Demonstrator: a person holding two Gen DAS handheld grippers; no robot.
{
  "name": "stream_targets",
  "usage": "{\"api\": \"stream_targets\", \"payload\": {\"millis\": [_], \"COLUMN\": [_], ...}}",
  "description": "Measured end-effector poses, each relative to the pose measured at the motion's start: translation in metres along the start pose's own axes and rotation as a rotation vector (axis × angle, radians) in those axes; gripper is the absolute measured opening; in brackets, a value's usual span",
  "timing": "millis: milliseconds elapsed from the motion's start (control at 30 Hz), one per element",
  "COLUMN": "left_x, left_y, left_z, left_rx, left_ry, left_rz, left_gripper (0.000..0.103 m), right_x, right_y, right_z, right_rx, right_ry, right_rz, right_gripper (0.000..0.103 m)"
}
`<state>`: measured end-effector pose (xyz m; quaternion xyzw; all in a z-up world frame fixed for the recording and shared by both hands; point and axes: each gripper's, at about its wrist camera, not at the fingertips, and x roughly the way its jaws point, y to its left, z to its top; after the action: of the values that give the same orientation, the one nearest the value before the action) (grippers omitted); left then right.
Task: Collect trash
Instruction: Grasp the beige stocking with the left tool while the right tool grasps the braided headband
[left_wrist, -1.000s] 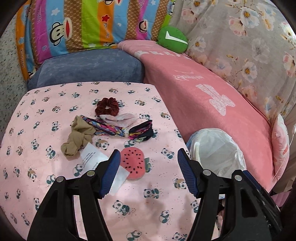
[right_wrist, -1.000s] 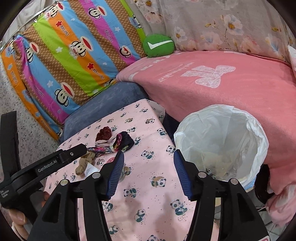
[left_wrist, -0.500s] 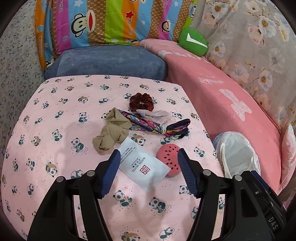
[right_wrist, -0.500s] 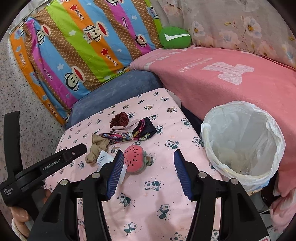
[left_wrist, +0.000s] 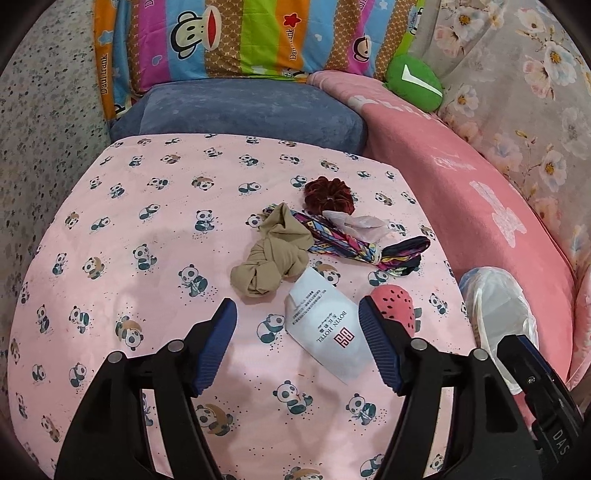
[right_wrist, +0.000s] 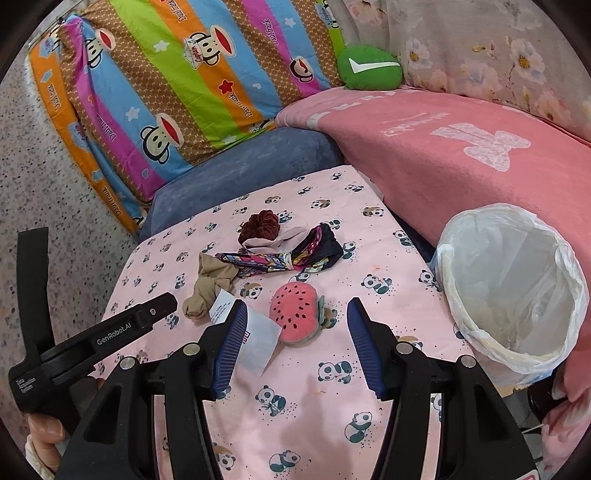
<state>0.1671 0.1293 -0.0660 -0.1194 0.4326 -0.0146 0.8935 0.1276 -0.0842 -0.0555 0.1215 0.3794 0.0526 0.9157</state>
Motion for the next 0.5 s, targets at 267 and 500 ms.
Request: {"api": "stream_targets", "payload": {"millis": [267,500], "left_x": [0.019,0.045], "left_y": [0.018,0.034], "left_z": [0.003,0.021], "left_rx": [-0.009,-0.021], "left_ry": [0.019,0.033], "left_rz": [0.054,0.076], "left_gripper": [0.071,0.071], "right_x": [0.025,0.068], "right_y": [0.008,0.003], "right_z": [0.008,0.028], "right_rx": [-0.003,0.045], "right_ry": [0.005,0.013], "right_rz": [-0.011,-0.014], "right_gripper": [0.061,0.062]}}
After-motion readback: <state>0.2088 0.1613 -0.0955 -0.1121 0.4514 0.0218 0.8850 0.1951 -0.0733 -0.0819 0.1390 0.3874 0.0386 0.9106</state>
